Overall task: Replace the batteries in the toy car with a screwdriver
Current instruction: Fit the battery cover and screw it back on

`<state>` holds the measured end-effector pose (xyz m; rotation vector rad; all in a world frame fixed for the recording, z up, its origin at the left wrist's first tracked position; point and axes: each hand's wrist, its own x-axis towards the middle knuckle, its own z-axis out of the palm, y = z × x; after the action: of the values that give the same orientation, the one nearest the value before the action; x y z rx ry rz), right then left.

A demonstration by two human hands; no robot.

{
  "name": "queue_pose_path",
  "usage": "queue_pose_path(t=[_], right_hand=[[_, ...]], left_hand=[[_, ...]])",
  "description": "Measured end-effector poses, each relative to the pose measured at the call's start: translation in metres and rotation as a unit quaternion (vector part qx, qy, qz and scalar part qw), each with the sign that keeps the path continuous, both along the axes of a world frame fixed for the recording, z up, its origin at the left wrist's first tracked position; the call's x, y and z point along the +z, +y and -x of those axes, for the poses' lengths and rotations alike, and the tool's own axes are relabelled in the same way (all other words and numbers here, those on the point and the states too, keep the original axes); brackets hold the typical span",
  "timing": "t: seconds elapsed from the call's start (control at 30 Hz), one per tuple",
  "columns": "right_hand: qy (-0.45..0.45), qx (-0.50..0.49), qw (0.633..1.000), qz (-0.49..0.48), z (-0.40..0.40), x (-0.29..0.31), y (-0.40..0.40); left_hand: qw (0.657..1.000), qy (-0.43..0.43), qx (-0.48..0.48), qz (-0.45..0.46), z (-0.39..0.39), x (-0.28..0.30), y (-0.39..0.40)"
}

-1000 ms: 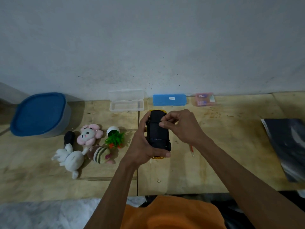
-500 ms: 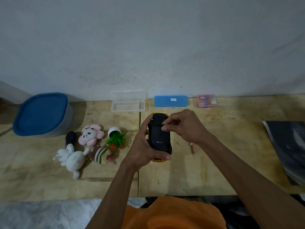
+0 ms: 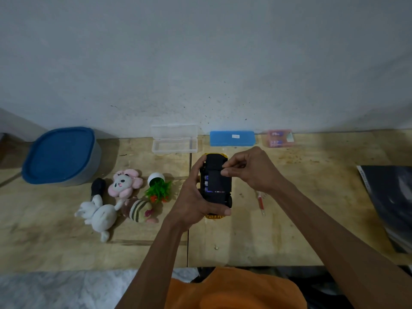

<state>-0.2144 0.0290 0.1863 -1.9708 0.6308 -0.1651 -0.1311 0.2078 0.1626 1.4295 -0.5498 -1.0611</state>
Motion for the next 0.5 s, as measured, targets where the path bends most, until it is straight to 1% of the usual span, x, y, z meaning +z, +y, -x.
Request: queue_pose_path(t=[0.17, 0.5], right_hand=[[-0.020, -0.039, 0.999, -0.003, -0.0003, -0.0056, 0.0103], [-0.014, 0.027, 0.999, 0.045, 0.0014, -0.0001, 0.0075]], left_hand=[[1.000, -0.002, 0.005, 0.010, 0.0023, 0.0045, -0.0021], [1.000, 0.028, 0.010, 0.011, 0.0061, 0.0003, 0.0026]])
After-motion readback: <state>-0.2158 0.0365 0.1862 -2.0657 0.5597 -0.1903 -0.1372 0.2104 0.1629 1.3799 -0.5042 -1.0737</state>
